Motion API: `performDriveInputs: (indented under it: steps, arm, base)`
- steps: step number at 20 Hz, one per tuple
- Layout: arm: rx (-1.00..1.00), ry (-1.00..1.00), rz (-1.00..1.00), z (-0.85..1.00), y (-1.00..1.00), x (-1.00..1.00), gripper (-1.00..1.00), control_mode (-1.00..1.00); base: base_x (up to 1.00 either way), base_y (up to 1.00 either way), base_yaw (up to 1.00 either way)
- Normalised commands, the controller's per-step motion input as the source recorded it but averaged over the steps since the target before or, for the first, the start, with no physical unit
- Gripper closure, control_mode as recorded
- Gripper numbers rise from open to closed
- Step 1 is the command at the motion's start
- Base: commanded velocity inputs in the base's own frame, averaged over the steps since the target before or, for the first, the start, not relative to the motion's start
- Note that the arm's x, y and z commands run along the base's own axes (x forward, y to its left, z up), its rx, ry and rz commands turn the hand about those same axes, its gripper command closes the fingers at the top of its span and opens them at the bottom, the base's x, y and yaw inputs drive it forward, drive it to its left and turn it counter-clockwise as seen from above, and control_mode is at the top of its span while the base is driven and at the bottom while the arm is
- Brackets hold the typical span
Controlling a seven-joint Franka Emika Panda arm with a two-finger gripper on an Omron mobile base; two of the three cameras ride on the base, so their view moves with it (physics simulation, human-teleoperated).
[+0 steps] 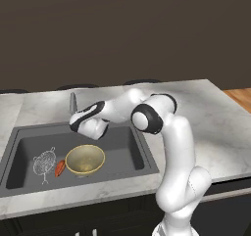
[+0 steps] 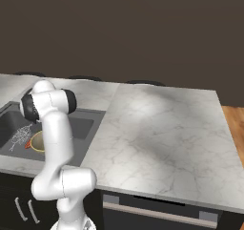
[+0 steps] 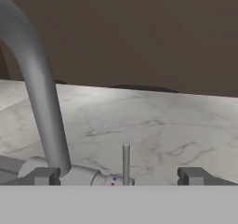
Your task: Pick the strainer and bowl and place them in the sink. Then turn on the water.
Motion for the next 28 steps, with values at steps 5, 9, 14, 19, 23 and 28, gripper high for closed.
performDriveInputs:
  steps: [5,9,14,19,23,28]
  arm:
    - [0.0,0.0,0.0,-0.1,-0.1,0.1,-1.0,-1.0]
    - [0.0,0.0,0.0,-0.05,-0.03,0.05,-1.0,-1.0]
    - [0.0,0.0,0.0,-0.05,0.0,0.08,-1.0,-1.0]
    - [0.0,0.0,0.0,-0.03,0.0,0.19,-1.0,-1.0]
    - [0.0,0.0,0.0,-0.01,0.0,0.25,-1.0,-1.0]
    - [0.0,0.0,0.0,-0.07,0.0,0.17,-1.0,-1.0]
  base:
    - [0.0,0.0,0.0]
    - [0.0,0.0,0.0]
    - [0.0,0.0,0.0]
    - [0.0,0.0,0.0]
    - [0.0,0.0,0.0]
    - [0.0,0.0,0.0]
